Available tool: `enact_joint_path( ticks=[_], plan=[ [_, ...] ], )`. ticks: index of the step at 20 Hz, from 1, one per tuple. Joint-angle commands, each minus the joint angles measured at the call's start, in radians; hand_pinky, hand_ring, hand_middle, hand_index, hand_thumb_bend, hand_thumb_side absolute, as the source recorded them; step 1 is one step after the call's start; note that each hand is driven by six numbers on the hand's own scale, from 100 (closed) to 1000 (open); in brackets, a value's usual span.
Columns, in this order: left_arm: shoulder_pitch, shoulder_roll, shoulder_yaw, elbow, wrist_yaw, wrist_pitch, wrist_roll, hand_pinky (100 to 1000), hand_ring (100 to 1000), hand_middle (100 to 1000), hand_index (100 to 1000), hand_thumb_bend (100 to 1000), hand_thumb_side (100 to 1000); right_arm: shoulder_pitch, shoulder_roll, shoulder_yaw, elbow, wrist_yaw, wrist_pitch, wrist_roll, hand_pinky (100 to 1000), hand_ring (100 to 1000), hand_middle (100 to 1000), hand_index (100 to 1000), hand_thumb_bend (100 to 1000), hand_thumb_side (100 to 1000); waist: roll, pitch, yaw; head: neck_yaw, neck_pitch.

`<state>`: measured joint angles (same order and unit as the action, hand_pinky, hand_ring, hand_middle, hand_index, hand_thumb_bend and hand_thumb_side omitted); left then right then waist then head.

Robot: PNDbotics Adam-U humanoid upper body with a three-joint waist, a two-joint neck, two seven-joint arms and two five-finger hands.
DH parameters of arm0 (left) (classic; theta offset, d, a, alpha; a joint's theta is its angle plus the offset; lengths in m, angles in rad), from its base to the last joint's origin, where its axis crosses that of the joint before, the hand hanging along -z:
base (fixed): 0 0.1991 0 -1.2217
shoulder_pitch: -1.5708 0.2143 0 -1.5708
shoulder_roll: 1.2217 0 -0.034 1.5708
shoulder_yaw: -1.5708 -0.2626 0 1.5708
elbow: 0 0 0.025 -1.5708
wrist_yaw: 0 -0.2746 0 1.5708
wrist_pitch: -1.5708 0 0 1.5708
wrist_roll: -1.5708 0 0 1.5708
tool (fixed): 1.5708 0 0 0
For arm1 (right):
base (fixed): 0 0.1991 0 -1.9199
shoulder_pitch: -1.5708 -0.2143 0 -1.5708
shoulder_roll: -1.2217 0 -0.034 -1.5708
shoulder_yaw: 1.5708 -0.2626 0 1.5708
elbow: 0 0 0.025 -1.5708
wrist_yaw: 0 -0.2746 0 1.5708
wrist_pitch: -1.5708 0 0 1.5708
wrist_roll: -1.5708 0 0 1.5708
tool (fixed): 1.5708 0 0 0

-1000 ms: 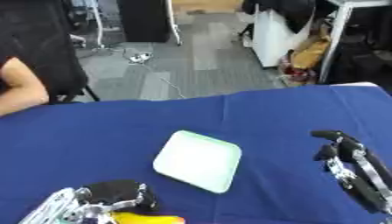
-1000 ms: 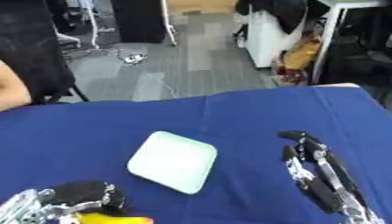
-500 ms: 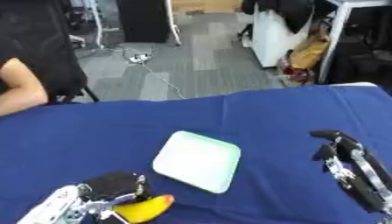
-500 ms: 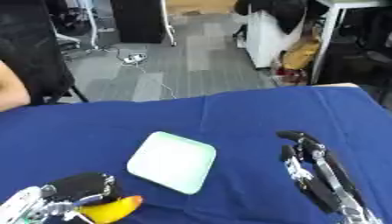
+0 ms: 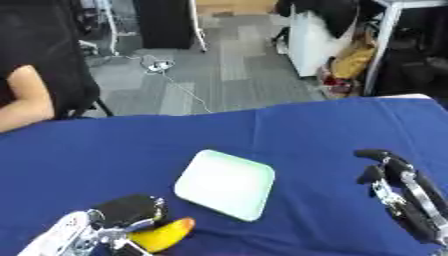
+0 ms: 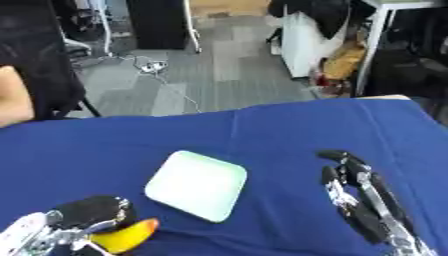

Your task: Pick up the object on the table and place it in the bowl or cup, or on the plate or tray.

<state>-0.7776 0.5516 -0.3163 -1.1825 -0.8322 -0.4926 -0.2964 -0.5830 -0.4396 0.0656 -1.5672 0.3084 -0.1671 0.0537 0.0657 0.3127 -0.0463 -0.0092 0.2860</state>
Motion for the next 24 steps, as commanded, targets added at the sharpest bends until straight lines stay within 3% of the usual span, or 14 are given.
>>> enact_joint_path(
  ticks=[1, 7, 16, 24],
  plan=[
    [0.005, 0.016, -0.008, 0.02, -0.013, 0.007, -0.029, 100, 100, 100, 371, 100, 251, -0.019, -0.01, -0.007, -0.007, 0.005, 0.001, 0.0, 407, 564, 805, 866, 100, 900, -0.006, -0.014, 0.001, -0.007, -0.001],
    [0.003, 0.044, -0.005, -0.055, 0.089, 0.02, -0.073, 100, 100, 100, 360, 100, 254, -0.016, -0.01, -0.009, -0.001, 0.006, 0.002, -0.002, 407, 564, 805, 867, 100, 902, -0.001, -0.021, 0.001, -0.011, 0.0],
    [-0.019, 0.208, 0.036, -0.287, 0.336, 0.114, -0.152, 100, 100, 100, 362, 100, 260, -0.003, -0.018, -0.009, 0.012, 0.01, 0.003, -0.002, 406, 564, 806, 868, 100, 904, 0.018, -0.045, 0.016, -0.026, 0.004],
    [-0.015, 0.223, 0.047, -0.338, 0.381, 0.154, -0.188, 100, 100, 100, 362, 100, 261, -0.004, -0.017, -0.009, 0.016, 0.012, 0.002, -0.002, 406, 564, 806, 869, 100, 905, 0.02, -0.048, 0.014, -0.028, 0.0]
  ],
)
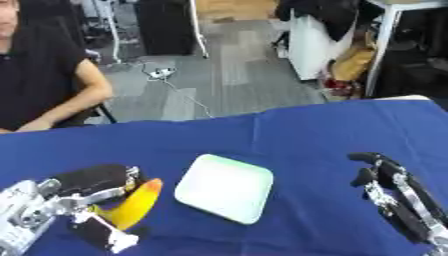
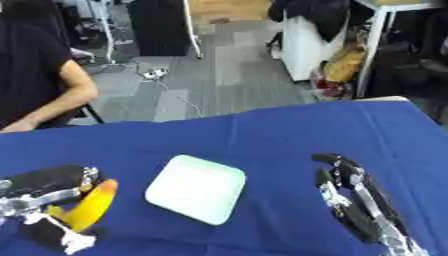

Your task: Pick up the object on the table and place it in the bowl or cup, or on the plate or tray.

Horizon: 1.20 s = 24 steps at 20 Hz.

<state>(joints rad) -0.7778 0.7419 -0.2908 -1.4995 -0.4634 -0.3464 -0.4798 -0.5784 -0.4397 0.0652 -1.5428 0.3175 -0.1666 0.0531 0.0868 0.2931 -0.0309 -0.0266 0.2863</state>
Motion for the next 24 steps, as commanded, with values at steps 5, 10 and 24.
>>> enact_joint_path(
  ticks=[5, 10, 24],
  plan=[
    [-0.043, 0.005, 0.024, 0.004, -0.003, 0.011, 0.006, 100, 100, 100, 362, 100, 262, -0.01, -0.015, -0.007, -0.007, 0.004, 0.001, 0.0, 407, 564, 806, 869, 100, 905, -0.001, -0.028, -0.005, -0.013, 0.0],
    [-0.121, -0.079, 0.023, 0.092, -0.071, 0.003, 0.031, 100, 100, 100, 364, 100, 265, -0.014, -0.008, -0.003, -0.005, 0.005, 0.0, 0.005, 407, 563, 806, 869, 100, 906, -0.002, -0.027, -0.009, -0.01, -0.003],
    [-0.26, -0.191, 0.046, 0.308, -0.245, -0.063, 0.129, 100, 100, 100, 362, 100, 268, -0.046, 0.012, 0.017, -0.006, 0.009, -0.008, 0.025, 407, 564, 806, 869, 100, 908, 0.005, -0.005, -0.061, 0.011, -0.022]
  ],
)
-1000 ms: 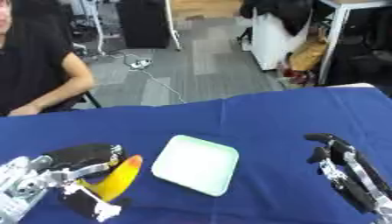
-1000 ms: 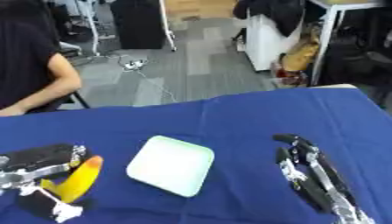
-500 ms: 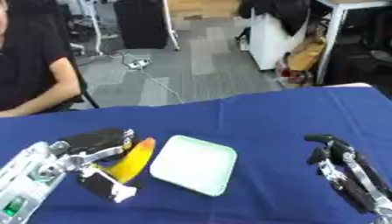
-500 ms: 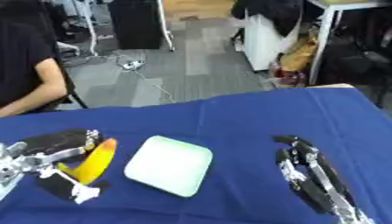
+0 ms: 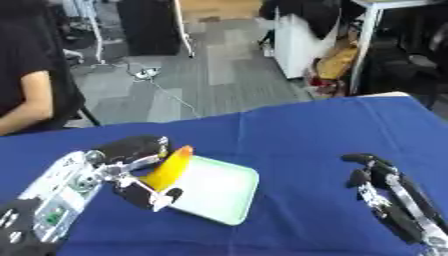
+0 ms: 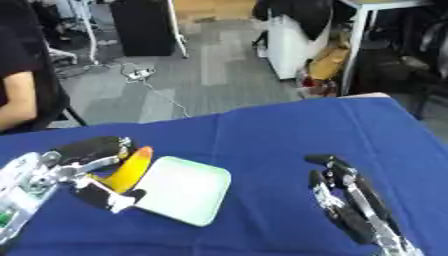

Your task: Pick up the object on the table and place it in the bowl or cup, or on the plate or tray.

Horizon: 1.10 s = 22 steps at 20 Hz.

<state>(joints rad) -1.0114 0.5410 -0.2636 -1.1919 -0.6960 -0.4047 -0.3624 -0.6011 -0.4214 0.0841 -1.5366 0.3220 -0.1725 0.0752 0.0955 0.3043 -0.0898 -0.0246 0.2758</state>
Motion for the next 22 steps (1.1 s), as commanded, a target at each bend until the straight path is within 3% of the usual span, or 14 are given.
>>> enact_joint_path(
  ticks=[1, 12, 22],
  plan=[
    [-0.028, 0.008, 0.019, 0.004, -0.016, -0.006, 0.014, 100, 100, 100, 362, 100, 268, -0.025, -0.006, -0.002, -0.012, 0.005, -0.003, 0.003, 407, 564, 806, 869, 100, 909, -0.003, -0.015, -0.005, 0.01, -0.012],
    [-0.048, -0.014, 0.047, 0.093, -0.089, -0.017, 0.091, 100, 100, 100, 360, 100, 270, -0.035, 0.001, 0.005, -0.01, 0.007, -0.006, 0.01, 408, 565, 806, 870, 100, 910, -0.003, -0.009, -0.025, 0.013, -0.022],
    [-0.065, -0.028, 0.077, 0.171, -0.157, -0.026, 0.145, 100, 100, 100, 356, 100, 271, -0.062, 0.014, 0.018, -0.011, 0.01, -0.014, 0.021, 410, 566, 805, 869, 100, 910, 0.0, 0.013, -0.086, 0.026, -0.076]
  ],
)
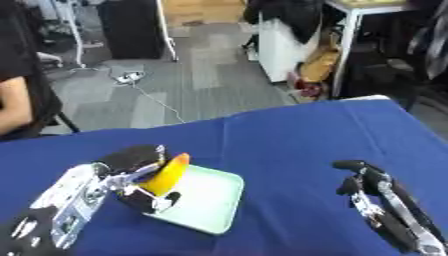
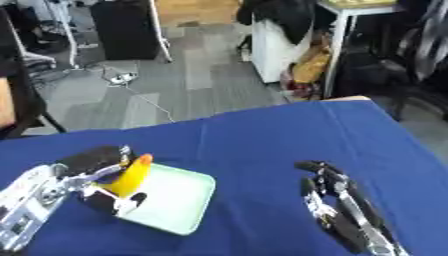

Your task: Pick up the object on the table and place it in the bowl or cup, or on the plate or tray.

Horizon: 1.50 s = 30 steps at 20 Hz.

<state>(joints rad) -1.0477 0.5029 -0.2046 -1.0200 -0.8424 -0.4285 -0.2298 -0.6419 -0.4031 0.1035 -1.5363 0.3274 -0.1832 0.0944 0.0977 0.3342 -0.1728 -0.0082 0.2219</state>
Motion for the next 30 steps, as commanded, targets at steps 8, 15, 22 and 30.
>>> enact_joint_path(
  ticks=[8, 15, 22, 30],
  plan=[
    [-0.036, -0.001, 0.02, 0.005, -0.015, -0.005, 0.02, 100, 100, 100, 356, 100, 271, -0.029, 0.002, 0.003, -0.012, 0.006, -0.004, 0.006, 409, 565, 806, 870, 100, 911, 0.003, -0.001, -0.021, 0.012, -0.031],
    [-0.036, -0.005, 0.021, 0.007, -0.017, -0.006, 0.025, 100, 100, 100, 355, 100, 272, -0.029, 0.003, 0.003, -0.012, 0.007, -0.004, 0.006, 409, 565, 806, 870, 100, 912, 0.006, 0.002, -0.023, 0.012, -0.034],
    [-0.037, -0.002, 0.023, -0.006, -0.026, -0.018, 0.066, 452, 483, 560, 717, 100, 480, -0.028, 0.003, 0.003, -0.011, 0.008, -0.004, 0.006, 409, 564, 806, 871, 100, 913, 0.008, 0.003, -0.023, 0.01, -0.035],
    [-0.036, 0.001, 0.028, -0.007, -0.041, -0.028, 0.105, 551, 668, 742, 790, 100, 552, -0.025, 0.003, 0.001, -0.01, 0.007, -0.004, 0.005, 408, 564, 805, 871, 100, 912, 0.009, 0.0, -0.018, 0.006, -0.033]
  ],
)
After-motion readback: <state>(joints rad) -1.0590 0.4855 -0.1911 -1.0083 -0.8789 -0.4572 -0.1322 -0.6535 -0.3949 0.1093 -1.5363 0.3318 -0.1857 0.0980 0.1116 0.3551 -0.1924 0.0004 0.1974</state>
